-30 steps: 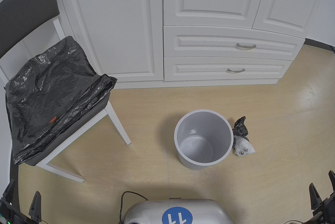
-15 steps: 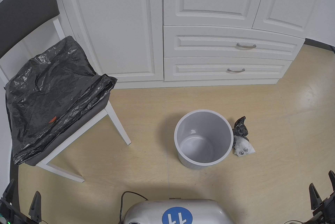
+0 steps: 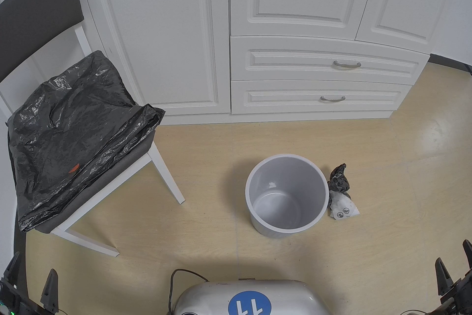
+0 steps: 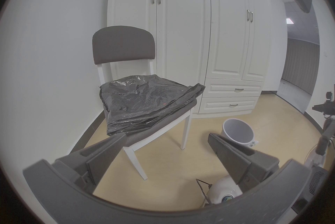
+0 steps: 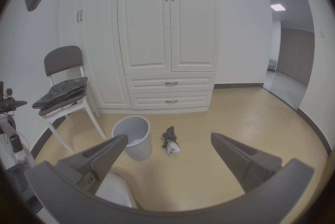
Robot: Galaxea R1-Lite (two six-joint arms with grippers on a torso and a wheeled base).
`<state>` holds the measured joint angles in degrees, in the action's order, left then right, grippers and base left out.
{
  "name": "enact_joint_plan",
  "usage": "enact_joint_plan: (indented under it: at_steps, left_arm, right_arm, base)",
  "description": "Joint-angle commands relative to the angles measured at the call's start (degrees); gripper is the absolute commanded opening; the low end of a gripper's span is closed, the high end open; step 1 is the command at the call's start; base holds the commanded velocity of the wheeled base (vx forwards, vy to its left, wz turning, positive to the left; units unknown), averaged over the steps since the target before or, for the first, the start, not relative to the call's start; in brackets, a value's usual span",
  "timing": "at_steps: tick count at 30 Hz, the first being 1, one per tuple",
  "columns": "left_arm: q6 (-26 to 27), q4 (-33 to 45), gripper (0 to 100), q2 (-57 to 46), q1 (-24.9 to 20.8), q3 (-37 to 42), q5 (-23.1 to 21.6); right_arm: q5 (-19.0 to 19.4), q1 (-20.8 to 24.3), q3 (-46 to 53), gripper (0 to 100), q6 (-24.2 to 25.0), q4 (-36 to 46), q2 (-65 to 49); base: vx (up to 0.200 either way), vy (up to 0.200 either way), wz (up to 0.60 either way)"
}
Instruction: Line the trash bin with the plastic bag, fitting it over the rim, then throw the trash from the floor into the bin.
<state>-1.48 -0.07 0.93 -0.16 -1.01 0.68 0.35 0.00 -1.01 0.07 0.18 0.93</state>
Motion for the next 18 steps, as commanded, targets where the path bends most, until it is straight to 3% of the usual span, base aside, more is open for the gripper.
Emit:
enact_joint_plan:
  at_steps: [1, 5, 7, 18]
  left_arm:
    - [0.07, -0.01, 100, -0.84, -0.02, 0.92, 0.02]
    - [2.62, 0.16, 100, -0.84, 0.07, 1.01, -0.86]
    - [4.99, -0.01, 100, -0.93, 0.07, 1.01, -3.41]
    - [4.20, -0.19, 100, -0.93, 0.16, 1.01, -3.32]
  right_arm:
    - [0.00, -0.09, 0.92, 100, -0.07, -0.01, -0.93]
    - [0.70, -0.18, 0.92, 100, -3.24, 0.08, -0.93]
    - [1.14, -0.09, 0.92, 100, -3.76, 0.08, -0.93]
    - [1.40, -0.09, 0.92, 100, -2.80, -0.89, -0.93]
  base:
    - [0.000, 0.000, 0.00]
    - [0.000, 0.000, 0.00]
    - [0.000, 0.000, 0.00]
    - [0.000, 0.000, 0.00]
